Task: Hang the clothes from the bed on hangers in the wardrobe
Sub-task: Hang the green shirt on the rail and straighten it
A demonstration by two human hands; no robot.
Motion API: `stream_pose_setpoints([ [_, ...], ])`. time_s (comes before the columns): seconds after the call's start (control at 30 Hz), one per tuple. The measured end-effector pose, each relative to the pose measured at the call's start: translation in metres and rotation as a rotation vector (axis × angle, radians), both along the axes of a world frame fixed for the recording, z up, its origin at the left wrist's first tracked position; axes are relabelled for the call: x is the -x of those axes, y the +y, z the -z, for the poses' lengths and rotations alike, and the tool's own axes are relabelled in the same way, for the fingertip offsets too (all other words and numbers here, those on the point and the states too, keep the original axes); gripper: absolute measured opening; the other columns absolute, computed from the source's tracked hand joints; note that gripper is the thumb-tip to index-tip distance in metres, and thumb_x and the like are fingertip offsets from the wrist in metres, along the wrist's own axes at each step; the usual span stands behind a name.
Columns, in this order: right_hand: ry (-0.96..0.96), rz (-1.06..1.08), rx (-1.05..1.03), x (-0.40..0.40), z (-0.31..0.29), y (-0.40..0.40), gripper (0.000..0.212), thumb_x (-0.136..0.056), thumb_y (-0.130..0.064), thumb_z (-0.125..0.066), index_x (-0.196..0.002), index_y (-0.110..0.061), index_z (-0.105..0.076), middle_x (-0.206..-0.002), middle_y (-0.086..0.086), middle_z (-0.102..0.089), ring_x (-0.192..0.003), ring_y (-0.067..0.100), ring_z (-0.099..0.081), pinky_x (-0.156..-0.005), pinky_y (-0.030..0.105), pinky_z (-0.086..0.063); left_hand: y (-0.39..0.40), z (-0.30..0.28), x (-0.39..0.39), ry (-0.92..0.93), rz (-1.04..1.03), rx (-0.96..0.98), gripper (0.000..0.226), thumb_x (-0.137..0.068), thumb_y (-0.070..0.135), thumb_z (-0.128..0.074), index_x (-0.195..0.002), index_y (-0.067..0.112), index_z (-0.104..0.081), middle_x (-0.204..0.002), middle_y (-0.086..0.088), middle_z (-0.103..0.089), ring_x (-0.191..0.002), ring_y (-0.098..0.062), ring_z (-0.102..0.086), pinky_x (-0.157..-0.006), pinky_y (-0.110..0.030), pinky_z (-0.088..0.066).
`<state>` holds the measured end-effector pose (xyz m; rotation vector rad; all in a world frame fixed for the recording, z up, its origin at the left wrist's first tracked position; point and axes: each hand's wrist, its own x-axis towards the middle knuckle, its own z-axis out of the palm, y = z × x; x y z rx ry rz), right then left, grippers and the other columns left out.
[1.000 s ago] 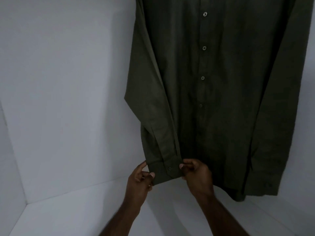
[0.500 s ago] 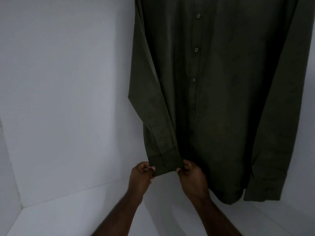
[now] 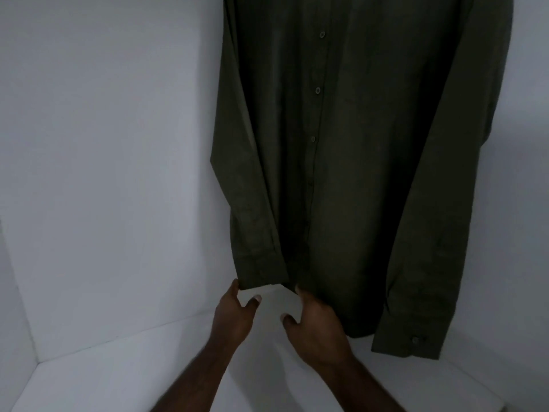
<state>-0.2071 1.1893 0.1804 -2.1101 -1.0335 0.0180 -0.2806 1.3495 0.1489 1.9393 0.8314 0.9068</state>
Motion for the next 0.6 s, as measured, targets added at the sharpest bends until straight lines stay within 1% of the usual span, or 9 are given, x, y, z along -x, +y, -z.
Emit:
stream_pose_setpoints([
  [0.03,-0.022,-0.011,-0.009,0.003,-0.001,-0.002,0.066,-0.099,-0.037,-0.057,-0.156,-0.02,-0.027,-0.151,-0.005,-0.046,-0.136,0.012,-0.046,-0.109,0.019,-0.034,-0.003,0.002,0.003,0.002,-0.023,-0.018,0.067,-0.097,0.034,-0.063,-0.155,0.018,-0.032,-0.152,0.0,-0.046,-0.135,-0.023,-0.047,-0.107,-0.031,-0.039],
  [0.1,-0.068,-0.025,-0.026,0.01,-0.004,-0.004,0.066,-0.1,-0.038,-0.056,-0.156,-0.022,-0.026,-0.153,-0.006,-0.044,-0.137,0.012,-0.044,-0.109,0.02,-0.034,-0.007,0.006,0.01,0.005,-0.054,-0.066,0.075,-0.097,0.035,-0.063,-0.158,0.018,-0.022,-0.161,-0.001,-0.032,-0.145,-0.023,-0.036,-0.114,-0.034,-0.032],
  [0.2,-0.126,-0.043,-0.045,0.016,-0.007,-0.005,0.066,-0.1,-0.04,-0.055,-0.157,-0.023,-0.025,-0.155,-0.006,-0.041,-0.139,0.011,-0.042,-0.11,0.021,-0.034,-0.006,0.008,0.018,0.009,-0.056,-0.141,0.075,-0.097,0.035,-0.062,-0.158,0.019,-0.021,-0.162,-0.001,-0.03,-0.146,-0.021,-0.034,-0.115,-0.032,-0.029],
  [0.3,-0.164,-0.058,-0.06,0.02,-0.011,-0.006,0.067,-0.1,-0.04,-0.056,-0.157,-0.022,-0.025,-0.157,-0.006,-0.039,-0.14,0.009,-0.04,-0.11,0.017,-0.029,-0.005,0.005,0.026,0.022,-0.061,-0.199,0.074,-0.098,0.036,-0.061,-0.158,0.019,-0.022,-0.163,-0.001,-0.029,-0.147,-0.02,-0.032,-0.115,-0.03,-0.028],
  [0.37,-0.179,-0.073,-0.073,0.023,-0.014,-0.006,0.067,-0.1,-0.039,-0.056,-0.157,-0.022,-0.026,-0.157,-0.006,-0.038,-0.141,0.009,-0.039,-0.111,0.017,-0.029,-0.006,0.003,0.031,0.019,-0.076,-0.278,0.074,-0.098,0.036,-0.06,-0.158,0.02,-0.021,-0.163,0.0,-0.027,-0.149,-0.02,-0.029,-0.119,-0.034,-0.028],
  [0.43,-0.204,-0.094,-0.092,0.026,-0.019,-0.007,0.067,-0.099,-0.038,-0.057,-0.157,-0.022,-0.026,-0.157,-0.006,-0.038,-0.141,0.009,-0.039,-0.112,0.019,-0.03,-0.008,-0.002,0.035,0.015,-0.091,-0.373,0.074,-0.098,0.036,-0.059,-0.159,0.021,-0.019,-0.165,0.001,-0.022,-0.151,-0.021,-0.023,-0.121,-0.044,-0.028],
  [0.47,-0.225,-0.108,-0.102,0.028,-0.021,-0.007,0.066,-0.099,-0.037,-0.057,-0.156,-0.022,-0.027,-0.157,-0.006,-0.038,-0.141,0.008,-0.038,-0.113,0.019,-0.03,-0.009,-0.004,0.036,0.016,-0.1,-0.411,0.075,-0.099,0.037,-0.058,-0.159,0.022,-0.017,-0.166,0.002,-0.019,-0.153,-0.02,-0.018,-0.122,-0.046,-0.027],
  [0.6,-0.311,-0.142,-0.108,0.032,-0.03,-0.009,0.065,-0.1,-0.035,-0.056,-0.156,-0.021,-0.027,-0.159,-0.006,-0.035,-0.144,0.008,-0.033,-0.112,0.017,-0.024,-0.016,-0.016,0.039,0.027,-0.119,-0.482,0.078,-0.099,0.039,-0.057,-0.16,0.022,-0.011,-0.167,0.004,-0.01,-0.155,-0.018,-0.008,-0.123,-0.046,-0.023],
])
